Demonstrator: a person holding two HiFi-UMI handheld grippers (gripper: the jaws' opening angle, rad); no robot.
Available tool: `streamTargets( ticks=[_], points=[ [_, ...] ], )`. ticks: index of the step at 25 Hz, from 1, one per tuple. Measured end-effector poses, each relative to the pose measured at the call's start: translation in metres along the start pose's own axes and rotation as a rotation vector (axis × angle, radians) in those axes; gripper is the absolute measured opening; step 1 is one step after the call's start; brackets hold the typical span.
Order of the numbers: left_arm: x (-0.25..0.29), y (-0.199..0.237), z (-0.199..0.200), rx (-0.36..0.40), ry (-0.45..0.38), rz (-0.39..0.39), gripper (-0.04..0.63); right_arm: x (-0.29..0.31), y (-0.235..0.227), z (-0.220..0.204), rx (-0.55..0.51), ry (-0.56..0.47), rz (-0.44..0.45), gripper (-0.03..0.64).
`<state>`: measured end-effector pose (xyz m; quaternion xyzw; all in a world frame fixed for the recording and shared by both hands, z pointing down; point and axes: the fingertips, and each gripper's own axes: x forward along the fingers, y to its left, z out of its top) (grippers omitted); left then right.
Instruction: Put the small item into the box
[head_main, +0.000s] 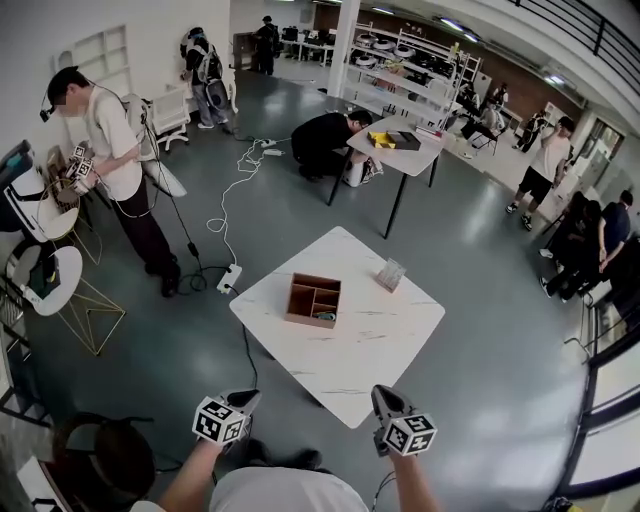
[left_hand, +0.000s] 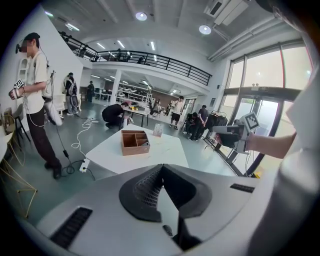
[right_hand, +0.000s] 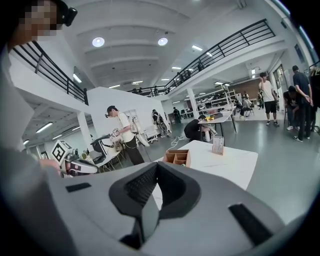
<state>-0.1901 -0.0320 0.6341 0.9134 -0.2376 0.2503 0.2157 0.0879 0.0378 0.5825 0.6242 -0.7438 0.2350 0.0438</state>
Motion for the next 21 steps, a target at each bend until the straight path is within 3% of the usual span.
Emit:
streamTargets(
  ticks=[11,21],
  points=[
    [-0.001,0.009,0.021,0.017,-0.024,-0.026,0.014,0.003,0.016,0.002,-0.004,0.004,-0.016,0.026],
    [0.003,0.017,0.012,0.011,-0.014,-0.028,0.014,0.008,0.013,-0.001,0.001,0.0,-0.029,0.026]
  ],
)
